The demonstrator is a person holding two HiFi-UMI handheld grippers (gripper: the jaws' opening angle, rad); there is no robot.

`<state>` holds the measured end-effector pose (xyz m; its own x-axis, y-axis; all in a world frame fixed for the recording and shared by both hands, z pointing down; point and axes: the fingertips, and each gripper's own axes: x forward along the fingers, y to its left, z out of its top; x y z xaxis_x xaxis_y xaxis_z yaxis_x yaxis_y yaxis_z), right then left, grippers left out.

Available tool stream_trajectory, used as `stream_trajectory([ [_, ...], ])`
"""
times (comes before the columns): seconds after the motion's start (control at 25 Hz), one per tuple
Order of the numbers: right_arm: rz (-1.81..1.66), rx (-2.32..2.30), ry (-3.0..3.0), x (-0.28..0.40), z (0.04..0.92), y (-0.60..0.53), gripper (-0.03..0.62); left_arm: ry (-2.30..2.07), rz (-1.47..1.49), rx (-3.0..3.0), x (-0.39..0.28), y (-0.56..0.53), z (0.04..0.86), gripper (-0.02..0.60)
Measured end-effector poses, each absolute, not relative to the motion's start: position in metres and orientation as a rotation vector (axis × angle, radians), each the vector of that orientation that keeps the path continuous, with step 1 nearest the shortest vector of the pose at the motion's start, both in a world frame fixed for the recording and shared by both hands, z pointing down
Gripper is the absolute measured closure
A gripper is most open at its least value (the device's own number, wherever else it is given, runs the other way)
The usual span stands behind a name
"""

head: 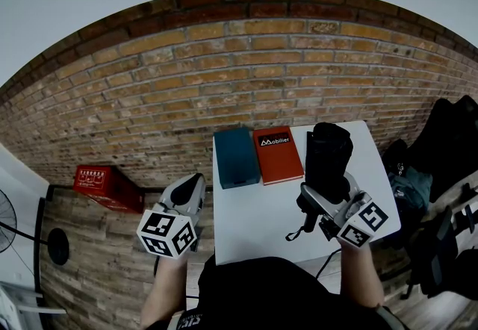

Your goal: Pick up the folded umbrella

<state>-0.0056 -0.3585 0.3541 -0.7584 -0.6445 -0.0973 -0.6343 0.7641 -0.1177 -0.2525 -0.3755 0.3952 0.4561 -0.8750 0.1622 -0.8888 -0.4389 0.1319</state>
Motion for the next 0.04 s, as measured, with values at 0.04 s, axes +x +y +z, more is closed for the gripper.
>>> stream_trajectory([
  [0.04, -0.117, -1.029, 2.827, -0.0058, 0.3544, -0.3582, 0.332, -1.538, 0.103, 2.507, -0.2523, -0.3754, 0.3951, 0.575],
])
